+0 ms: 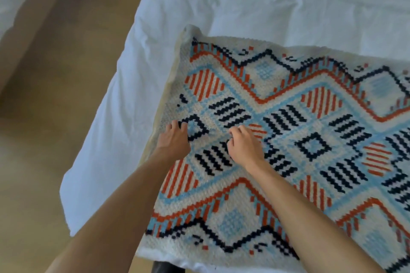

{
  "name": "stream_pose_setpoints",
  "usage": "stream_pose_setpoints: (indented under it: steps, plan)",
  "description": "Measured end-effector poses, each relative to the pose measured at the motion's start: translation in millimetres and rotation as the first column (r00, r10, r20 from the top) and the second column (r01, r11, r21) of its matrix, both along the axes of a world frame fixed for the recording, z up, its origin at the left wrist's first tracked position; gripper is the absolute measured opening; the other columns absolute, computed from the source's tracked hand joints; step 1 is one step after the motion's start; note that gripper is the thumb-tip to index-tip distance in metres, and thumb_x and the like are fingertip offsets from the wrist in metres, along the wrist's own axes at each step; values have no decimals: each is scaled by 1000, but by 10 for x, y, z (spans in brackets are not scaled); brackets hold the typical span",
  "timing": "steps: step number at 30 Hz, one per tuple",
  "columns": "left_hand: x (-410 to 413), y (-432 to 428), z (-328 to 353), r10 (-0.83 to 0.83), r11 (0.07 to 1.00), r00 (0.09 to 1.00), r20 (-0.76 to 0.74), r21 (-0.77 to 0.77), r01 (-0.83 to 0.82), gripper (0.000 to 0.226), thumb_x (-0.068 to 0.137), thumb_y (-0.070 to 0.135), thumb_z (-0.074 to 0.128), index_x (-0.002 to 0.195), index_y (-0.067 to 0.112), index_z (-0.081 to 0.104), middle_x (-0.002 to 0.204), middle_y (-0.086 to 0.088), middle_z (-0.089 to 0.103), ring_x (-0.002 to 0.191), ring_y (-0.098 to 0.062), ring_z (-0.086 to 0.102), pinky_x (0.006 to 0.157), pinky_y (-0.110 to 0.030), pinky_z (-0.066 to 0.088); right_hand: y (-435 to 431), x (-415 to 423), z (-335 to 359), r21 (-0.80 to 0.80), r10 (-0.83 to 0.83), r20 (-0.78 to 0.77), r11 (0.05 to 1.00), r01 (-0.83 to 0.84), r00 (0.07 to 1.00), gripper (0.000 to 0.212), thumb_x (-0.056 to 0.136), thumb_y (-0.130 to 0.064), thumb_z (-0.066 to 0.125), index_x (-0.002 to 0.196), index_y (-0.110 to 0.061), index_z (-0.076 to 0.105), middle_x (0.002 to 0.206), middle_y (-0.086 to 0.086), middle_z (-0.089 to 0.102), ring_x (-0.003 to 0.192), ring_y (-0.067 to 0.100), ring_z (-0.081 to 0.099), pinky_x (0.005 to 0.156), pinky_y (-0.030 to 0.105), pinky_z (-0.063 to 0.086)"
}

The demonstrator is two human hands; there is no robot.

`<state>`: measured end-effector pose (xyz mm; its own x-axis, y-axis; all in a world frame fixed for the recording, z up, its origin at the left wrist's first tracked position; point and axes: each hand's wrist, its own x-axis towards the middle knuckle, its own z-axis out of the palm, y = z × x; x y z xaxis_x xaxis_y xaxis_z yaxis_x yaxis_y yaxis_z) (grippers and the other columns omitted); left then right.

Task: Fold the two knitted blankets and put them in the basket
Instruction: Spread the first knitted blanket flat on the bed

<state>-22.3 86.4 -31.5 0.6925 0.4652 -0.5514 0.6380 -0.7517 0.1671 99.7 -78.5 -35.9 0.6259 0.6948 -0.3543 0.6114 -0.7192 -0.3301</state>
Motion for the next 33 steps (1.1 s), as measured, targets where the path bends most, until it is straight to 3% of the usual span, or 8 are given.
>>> stream_pose_setpoints:
  steps: [3, 6, 16, 21, 23, 26, 30, 33]
  plan:
    - [448, 299, -21, -4, 1000, 1000, 10, 8, 4, 48, 89, 15, 44, 134, 7, 30, 135, -19, 31, 122, -35, 37, 94, -43, 44, 278, 433, -37, -16, -48, 21, 999, 48, 999, 30, 96, -18, 42, 124, -13, 49, 118, 5, 51, 104, 21, 50, 75, 31, 46]
    - [849, 655, -77, 39, 999, 997, 72, 27, -41, 55, 87, 17, 47, 137, 9, 26, 136, -19, 31, 124, -36, 35, 99, -43, 39, 642, 817, -68, 16, -64, 50, 998, 63, 997, 36, 96, -18, 42, 131, -13, 46, 126, 7, 50, 112, 23, 47, 86, 34, 47]
    - [1927, 1693, -244, 409, 911, 863, 295, -182, -370, 52, 91, 25, 46, 137, 14, 25, 131, -15, 33, 120, -32, 37, 96, -47, 41, 1964, 1794, -216, 56, 49, 102, 997, -55, 994, 46, 95, -20, 47, 139, -14, 37, 137, 10, 46, 127, 27, 38, 108, 43, 31]
    - [2251, 1916, -396, 509, 858, 810, 290, -251, -449, 60, 92, 27, 46, 143, 17, 17, 135, -17, 35, 122, -35, 39, 99, -50, 39, 2276, 1990, -418, -48, 143, 103, 989, -139, 984, 71, 88, -25, 57, 148, -20, 19, 155, 11, 17, 143, 31, 10, 114, 52, 14]
    - [2336, 1990, -413, 483, 871, 820, 308, -264, -414, 74, 84, 13, 52, 146, 19, 12, 137, -17, 34, 124, -35, 37, 98, -48, 40, 2296, 2025, -493, -109, 164, 85, 982, -155, 983, 86, 84, -29, 63, 150, -24, 7, 157, 11, 6, 144, 32, 2, 114, 53, 9]
    - [2368, 2035, -439, 292, 952, 900, 324, -187, -242, 90, 74, 0, 60, 147, 19, 12, 135, -16, 38, 123, -34, 36, 95, -45, 41, 2320, 2010, -578, -116, 169, 143, 981, -153, 975, 94, 79, -30, 70, 149, -22, 8, 150, 16, 21, 139, 35, 16, 114, 52, 16]
    - [2320, 2004, -500, 1, 1000, 952, 305, -27, 8, 47, 77, 5, 61, 121, 8, 48, 114, -12, 53, 106, -29, 49, 81, -38, 46, 2337, 1915, -636, -119, 112, 233, 989, -86, 966, 80, 78, -21, 71, 141, -14, 22, 129, 18, 39, 119, 35, 35, 99, 45, 34]
    - [2195, 2046, -456, -27, 988, 948, 316, -133, 72, 24, 76, 17, 60, 98, 9, 53, 85, -3, 54, 79, -23, 53, 61, -32, 43, 2277, 1869, -648, -167, 106, 290, 984, -59, 951, 55, 82, -19, 67, 128, -10, 37, 125, 17, 44, 117, 34, 38, 95, 46, 35]
